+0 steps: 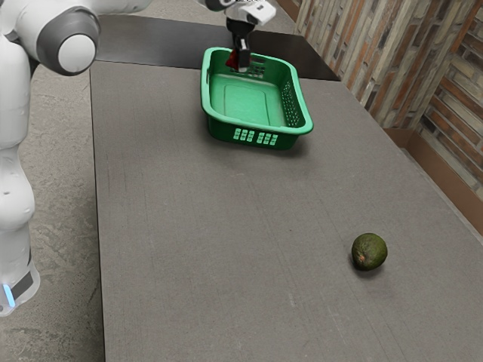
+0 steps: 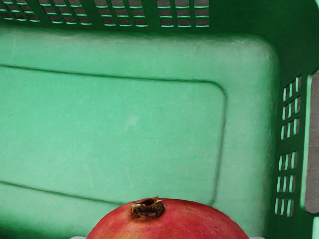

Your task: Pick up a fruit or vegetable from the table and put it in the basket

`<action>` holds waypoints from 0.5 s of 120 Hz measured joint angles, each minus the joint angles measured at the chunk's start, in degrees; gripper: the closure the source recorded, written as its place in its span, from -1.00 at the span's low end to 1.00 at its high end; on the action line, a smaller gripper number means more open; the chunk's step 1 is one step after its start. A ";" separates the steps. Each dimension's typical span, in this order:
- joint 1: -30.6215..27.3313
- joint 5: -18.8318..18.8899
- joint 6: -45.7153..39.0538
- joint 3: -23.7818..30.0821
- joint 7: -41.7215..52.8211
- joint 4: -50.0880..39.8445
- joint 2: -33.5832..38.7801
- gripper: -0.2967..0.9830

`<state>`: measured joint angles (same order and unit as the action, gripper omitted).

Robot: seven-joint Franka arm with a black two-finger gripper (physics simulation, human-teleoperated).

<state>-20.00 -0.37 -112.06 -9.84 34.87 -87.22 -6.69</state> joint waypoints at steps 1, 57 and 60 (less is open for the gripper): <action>0.01 -0.02 0.00 0.00 0.01 0.00 -0.05 0.02; 0.29 -1.81 0.83 -0.01 0.67 -0.05 -0.29 -0.50; 0.30 -1.83 1.15 -0.04 0.71 -0.03 -0.16 -0.50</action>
<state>-19.70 -2.20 -110.90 -9.87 35.58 -87.25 -6.85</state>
